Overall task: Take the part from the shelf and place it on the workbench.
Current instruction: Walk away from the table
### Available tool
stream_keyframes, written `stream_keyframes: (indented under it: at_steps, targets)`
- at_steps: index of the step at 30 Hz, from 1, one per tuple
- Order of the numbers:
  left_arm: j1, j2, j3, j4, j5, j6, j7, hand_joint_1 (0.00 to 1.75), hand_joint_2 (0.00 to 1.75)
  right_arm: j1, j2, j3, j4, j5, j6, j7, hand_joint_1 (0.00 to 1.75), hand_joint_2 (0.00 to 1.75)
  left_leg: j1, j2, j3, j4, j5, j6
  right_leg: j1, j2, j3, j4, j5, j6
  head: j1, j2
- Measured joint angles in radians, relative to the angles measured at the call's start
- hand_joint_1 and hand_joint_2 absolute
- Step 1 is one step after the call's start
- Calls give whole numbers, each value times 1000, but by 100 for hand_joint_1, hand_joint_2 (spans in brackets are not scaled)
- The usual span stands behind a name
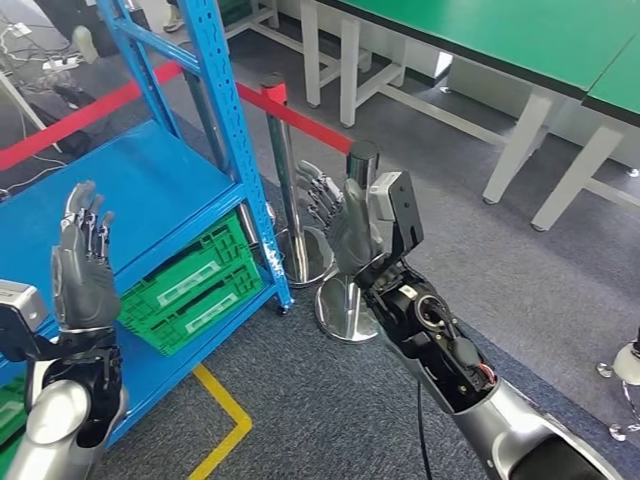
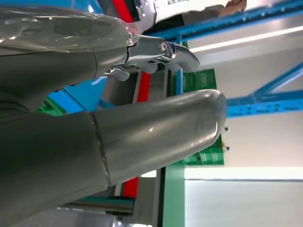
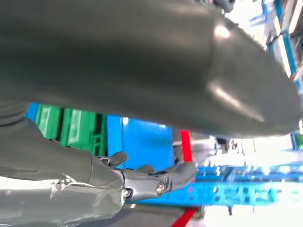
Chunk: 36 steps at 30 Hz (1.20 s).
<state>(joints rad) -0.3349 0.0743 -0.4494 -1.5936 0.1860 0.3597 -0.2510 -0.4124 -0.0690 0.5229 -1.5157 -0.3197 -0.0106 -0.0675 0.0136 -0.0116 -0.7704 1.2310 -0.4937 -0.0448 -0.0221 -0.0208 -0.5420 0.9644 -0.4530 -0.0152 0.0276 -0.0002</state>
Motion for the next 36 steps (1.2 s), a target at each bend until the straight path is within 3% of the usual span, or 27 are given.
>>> stream_keyframes:
  at_steps: [1,2,4,6,7,9,10,12,14,16,17,18,20,21,23,25,27,29,31,32,33,34,36]
  targets:
    - [0,0,0,0,0,-2,0,0,0,0,0,0,0,0,0,0,0,0,2,4,-10,17,2,-1,1,-13,0,0,-1,-1,-2,0]
    - [0,0,0,0,0,-3,0,0,0,0,0,0,0,0,0,0,0,0,3,7,3,-8,22,0,2,-25,1,0,-2,0,-5,0]
    - [-3,0,0,0,0,-3,0,0,0,-1,0,0,0,0,0,0,0,0,0,37,79,-149,82,8,3,-47,5,0,-6,4,-9,0]
    - [-8,0,0,0,1,-4,-1,0,0,-2,0,-1,0,0,0,-1,0,0,-9,67,141,-260,113,22,9,-65,10,0,-12,13,-9,0]
    - [-10,0,0,0,2,-4,-2,0,0,-2,0,-1,0,0,0,-1,0,0,-14,72,151,-279,114,29,11,-74,13,-1,-15,18,-8,0]
    - [-12,0,0,0,5,-4,-4,0,0,-2,0,-2,0,0,0,-1,0,0,-16,48,151,-280,113,39,13,-90,20,-5,-20,28,-5,0]
    - [-13,0,0,0,6,-5,-5,0,0,-2,0,-2,-1,0,-1,-1,0,0,-14,38,153,-284,115,44,11,-84,21,-2,-26,34,-4,0]
    - [-16,-1,0,0,8,-6,-7,0,0,-2,0,-3,-1,0,-1,-2,0,0,-7,18,160,-293,118,54,7,-42,-3,54,-63,42,2,0]
    - [-17,-4,0,0,9,-7,-8,0,0,2,0,-4,-1,0,-2,-2,0,0,-5,-2,161,-294,118,59,5,5,-72,194,-126,46,12,0]
    - [-15,-5,0,1,9,-8,-8,0,0,9,0,-4,-1,0,-2,-1,0,0,-6,-26,162,-292,116,61,5,18,-134,305,-154,48,20,0]
    - [-14,-6,0,1,10,-8,-8,0,0,11,0,-4,-1,0,-3,0,0,0,-6,-40,163,-291,115,61,4,19,-141,303,-136,48,22,0]
    - [-14,-6,0,1,11,-8,-8,0,0,11,0,-5,-1,0,-5,0,0,0,-6,-54,164,-288,114,60,3,22,-127,259,-99,47,26,0]
    - [-14,-6,0,1,13,-7,-10,0,0,11,0,-7,-1,0,-8,0,0,0,-5,-81,165,-281,109,53,-1,52,-70,113,-19,45,33,0]
    - [-15,-6,0,1,14,-6,-10,0,0,12,0,-8,-1,0,-9,0,0,0,-5,-93,163,-276,107,49,-4,73,-46,56,1,44,34,0]
    - [-16,-7,0,1,16,-5,-12,0,0,13,0,-8,-2,0,-10,1,0,0,-1,-113,153,-273,109,37,-4,99,-25,19,2,40,32,0]
    - [-14,-6,0,1,17,-4,-13,0,0,12,0,-9,-3,0,-12,1,0,0,4,-131,148,-276,114,25,-1,82,-18,13,6,29,33,0]
    - [-15,-6,0,1,18,-4,-13,0,0,10,0,-9,-5,0,-13,1,0,0,1,-94,129,-241,94,15,-5,58,-11,5,10,16,26,0]
    - [-17,-6,0,1,18,-4,-14,0,0,11,1,-9,-7,0,-12,1,0,0,-4,-27,68,-121,39,7,-4,31,-8,2,10,8,9,0]
    - [-14,-6,0,2,18,-4,-14,0,0,13,1,-9,-8,0,-12,1,0,0,-2,1,0,8,-4,2,-1,3,-8,2,8,5,-1,0]
    - [-13,-6,0,2,19,-4,-14,0,0,14,1,-9,-8,0,-12,2,0,0,-1,5,-12,26,-2,3,0,-10,-8,2,7,4,-4,0]
    - [-12,-6,0,3,19,-4,-14,0,0,14,1,-9,-8,0,-12,2,0,0,-1,7,0,1,17,5,1,-23,-7,2,6,5,-6,0]
    - [-13,-6,0,3,19,-4,-14,0,0,14,1,-9,-8,0,-12,2,0,0,-2,14,32,-62,49,8,1,-35,-5,2,4,6,-8,0]
    - [-15,-6,0,3,20,-4,-15,0,0,13,1,-9,-9,0,-12,1,0,0,-9,53,112,-211,102,20,6,-56,0,2,-2,11,-10,0]
